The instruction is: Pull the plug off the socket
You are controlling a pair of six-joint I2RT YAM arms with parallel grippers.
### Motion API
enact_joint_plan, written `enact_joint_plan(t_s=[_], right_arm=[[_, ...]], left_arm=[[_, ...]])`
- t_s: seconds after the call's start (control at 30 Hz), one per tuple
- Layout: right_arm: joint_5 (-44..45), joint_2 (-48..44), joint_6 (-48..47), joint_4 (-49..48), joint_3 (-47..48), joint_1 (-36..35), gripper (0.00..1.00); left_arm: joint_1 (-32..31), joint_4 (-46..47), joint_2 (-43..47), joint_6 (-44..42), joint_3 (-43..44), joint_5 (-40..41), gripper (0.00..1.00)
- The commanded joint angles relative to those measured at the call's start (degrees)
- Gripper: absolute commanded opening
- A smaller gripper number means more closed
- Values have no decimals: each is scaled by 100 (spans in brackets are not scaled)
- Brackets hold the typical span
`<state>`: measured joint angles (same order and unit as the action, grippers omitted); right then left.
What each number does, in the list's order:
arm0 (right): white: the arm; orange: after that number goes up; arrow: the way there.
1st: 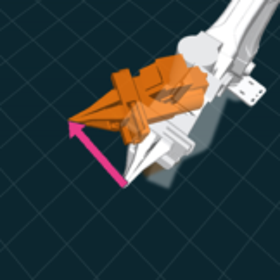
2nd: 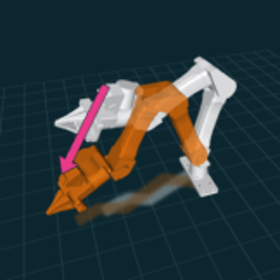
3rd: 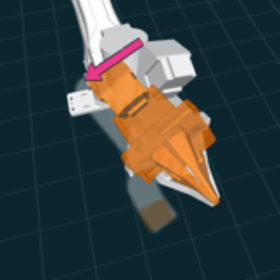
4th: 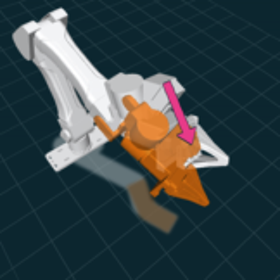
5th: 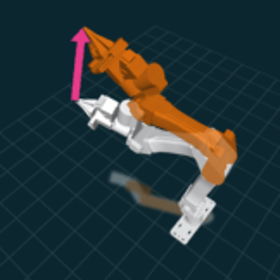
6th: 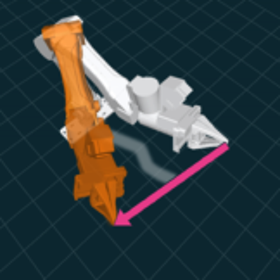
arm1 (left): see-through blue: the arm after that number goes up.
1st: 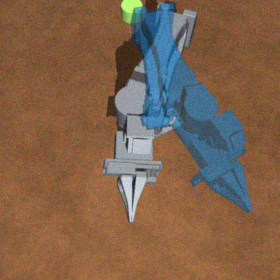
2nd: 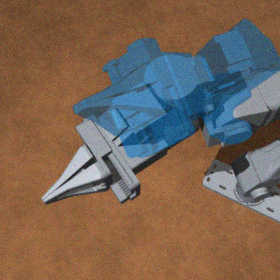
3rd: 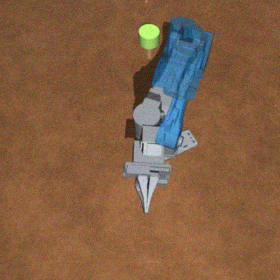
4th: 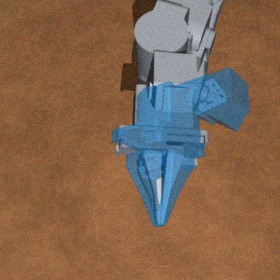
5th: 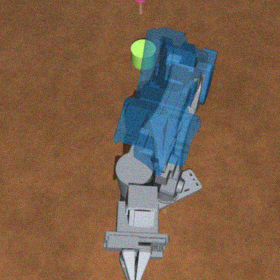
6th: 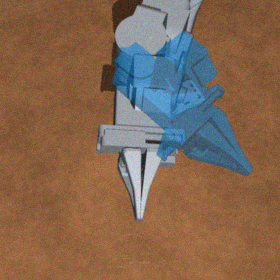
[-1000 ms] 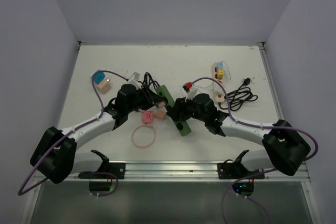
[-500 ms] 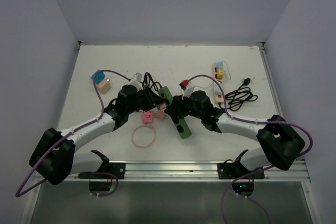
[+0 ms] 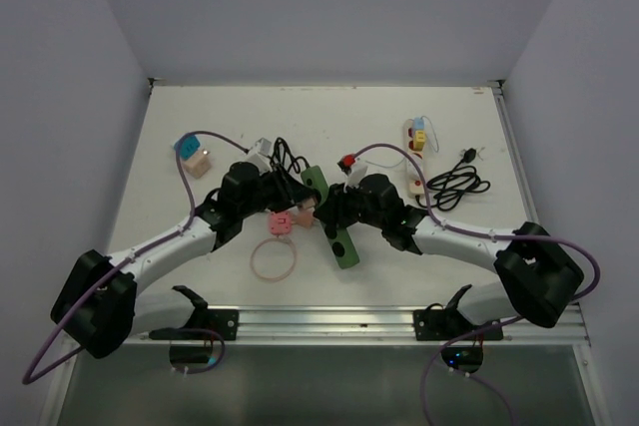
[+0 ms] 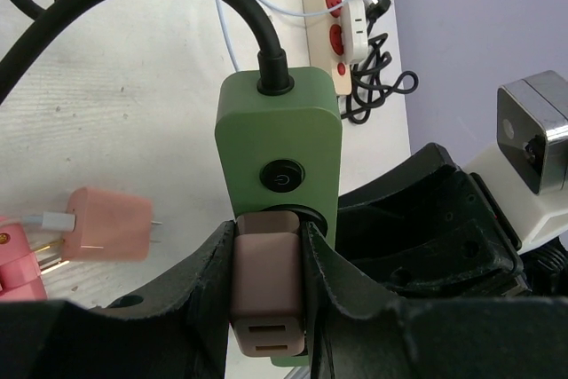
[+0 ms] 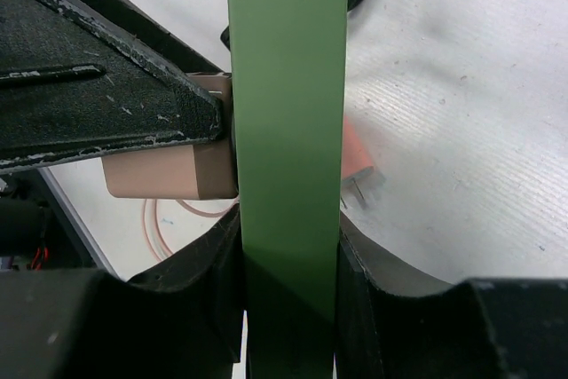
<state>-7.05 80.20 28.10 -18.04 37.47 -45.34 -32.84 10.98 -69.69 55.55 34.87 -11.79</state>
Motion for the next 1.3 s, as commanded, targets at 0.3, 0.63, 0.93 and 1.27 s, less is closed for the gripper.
enact_joint_plan(t_s=[0.3,0.63,0.93,1.27], right_arm=[[1961,-119,451,1118,331,192,0],[2244,-233,469,1295,190,403,0],[2629,-365,451,1365,41,562,0],[2876,-470,434,1278,-99,597,0]], left_arm=[[-12,-922,1045,-475,-147,-104,0],[32,-1626,1651,-387,-464,-139,0],[58,-2073,1950,-299,-262,-78,0],[76,-2584,2531,-88,-86,388,0]])
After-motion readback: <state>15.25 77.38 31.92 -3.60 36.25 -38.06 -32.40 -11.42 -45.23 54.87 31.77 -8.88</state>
